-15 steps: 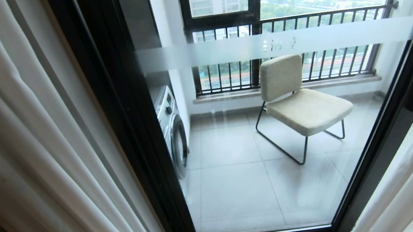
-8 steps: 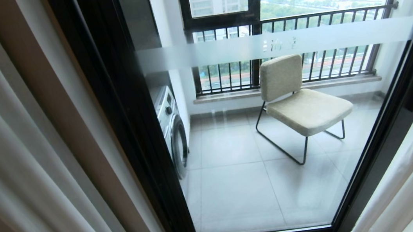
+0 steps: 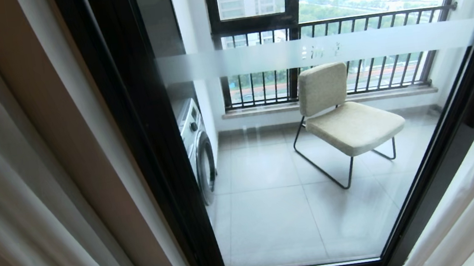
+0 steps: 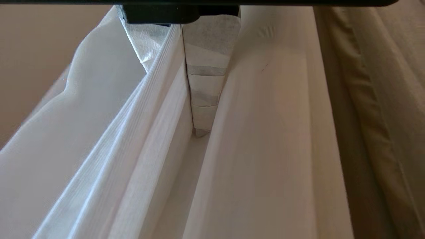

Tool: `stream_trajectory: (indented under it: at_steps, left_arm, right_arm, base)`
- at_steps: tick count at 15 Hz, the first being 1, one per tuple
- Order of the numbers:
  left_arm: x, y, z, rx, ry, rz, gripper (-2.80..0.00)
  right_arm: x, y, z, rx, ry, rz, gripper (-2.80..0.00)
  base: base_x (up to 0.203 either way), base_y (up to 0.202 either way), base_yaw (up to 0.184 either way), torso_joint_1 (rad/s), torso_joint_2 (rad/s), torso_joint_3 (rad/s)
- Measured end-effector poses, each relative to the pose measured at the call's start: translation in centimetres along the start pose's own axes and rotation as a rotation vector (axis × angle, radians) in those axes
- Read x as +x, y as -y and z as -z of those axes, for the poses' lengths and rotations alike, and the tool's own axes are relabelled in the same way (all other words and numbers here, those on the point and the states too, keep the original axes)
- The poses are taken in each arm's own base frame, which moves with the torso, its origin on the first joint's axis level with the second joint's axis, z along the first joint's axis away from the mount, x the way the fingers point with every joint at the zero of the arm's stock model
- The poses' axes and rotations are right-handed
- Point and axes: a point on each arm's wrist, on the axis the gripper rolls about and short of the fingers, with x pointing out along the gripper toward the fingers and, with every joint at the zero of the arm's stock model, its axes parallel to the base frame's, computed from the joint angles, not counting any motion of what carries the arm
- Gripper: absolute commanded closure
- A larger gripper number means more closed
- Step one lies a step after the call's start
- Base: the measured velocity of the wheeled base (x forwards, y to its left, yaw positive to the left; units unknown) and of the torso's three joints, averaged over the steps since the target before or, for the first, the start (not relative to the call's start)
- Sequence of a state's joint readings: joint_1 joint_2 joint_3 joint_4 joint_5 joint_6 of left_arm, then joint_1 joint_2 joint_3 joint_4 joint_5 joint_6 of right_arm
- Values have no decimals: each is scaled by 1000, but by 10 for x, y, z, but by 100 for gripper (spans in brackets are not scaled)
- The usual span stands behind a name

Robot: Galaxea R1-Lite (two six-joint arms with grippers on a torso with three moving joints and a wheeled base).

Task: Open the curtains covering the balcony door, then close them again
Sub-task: Pull the inner curtains open on both sides

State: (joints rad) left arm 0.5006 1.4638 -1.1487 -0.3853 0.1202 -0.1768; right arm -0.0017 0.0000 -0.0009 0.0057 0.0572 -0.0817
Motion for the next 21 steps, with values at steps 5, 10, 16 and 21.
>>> stream_trajectory:
  at_steps: [5, 10, 16, 21]
  left_arm:
    - [33, -38, -6, -13, 5, -30, 0]
    - [66, -86, -6, -9, 16, -101, 0]
    - [85, -128, 1, -4, 54, -162, 0]
    - [82, -117, -5, 2, 71, -85, 0]
  right_arm:
    - [0, 0, 0, 0, 0, 0, 0]
    - [0, 0, 0, 0, 0, 0, 0]
    - [0, 0, 0, 0, 0, 0, 0]
    - [0, 0, 0, 0, 0, 0, 0]
  base:
    - [0, 0, 0, 0, 0, 0]
    - [0, 0, 0, 0, 0, 0]
    - [0, 0, 0, 0, 0, 0]
    - [0, 0, 0, 0, 0, 0]
